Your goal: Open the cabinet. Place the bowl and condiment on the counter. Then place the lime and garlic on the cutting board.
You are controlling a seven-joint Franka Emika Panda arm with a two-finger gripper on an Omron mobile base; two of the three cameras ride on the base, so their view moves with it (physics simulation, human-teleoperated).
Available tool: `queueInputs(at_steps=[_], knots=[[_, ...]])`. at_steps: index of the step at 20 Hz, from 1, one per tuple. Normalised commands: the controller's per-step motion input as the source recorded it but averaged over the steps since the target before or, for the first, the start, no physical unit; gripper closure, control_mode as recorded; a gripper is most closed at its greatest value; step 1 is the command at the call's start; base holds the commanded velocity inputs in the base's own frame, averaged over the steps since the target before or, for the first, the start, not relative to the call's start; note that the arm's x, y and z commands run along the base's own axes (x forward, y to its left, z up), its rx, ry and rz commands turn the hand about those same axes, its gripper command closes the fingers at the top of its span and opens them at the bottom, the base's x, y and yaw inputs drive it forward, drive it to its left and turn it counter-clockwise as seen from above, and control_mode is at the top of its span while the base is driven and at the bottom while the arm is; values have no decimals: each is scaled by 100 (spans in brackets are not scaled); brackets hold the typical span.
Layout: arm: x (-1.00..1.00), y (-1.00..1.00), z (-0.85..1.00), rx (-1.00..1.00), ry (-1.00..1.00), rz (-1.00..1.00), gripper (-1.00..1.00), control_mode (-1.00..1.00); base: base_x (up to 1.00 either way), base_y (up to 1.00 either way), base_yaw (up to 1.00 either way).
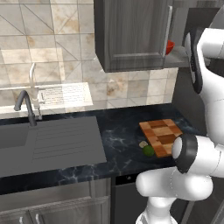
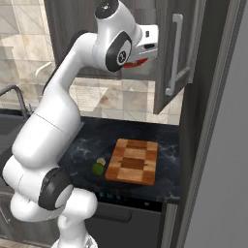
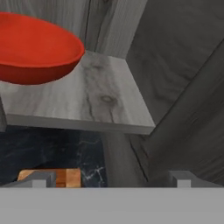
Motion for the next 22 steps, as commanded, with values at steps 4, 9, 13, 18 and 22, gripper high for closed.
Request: queueInputs(at_steps=[4, 9, 13, 18, 22], knots=[[0, -42, -3, 0, 0, 0, -100, -100, 0, 0, 0], [0, -41, 0, 0, 0, 0, -100, -100, 0, 0, 0], [0, -35, -1, 0, 0, 0, -100, -100, 0, 0, 0], [-10, -20, -2, 0, -1, 0, -100, -100, 0, 0, 0], [-32, 25, 0, -1, -10, 0, -100, -100, 0, 0, 0]])
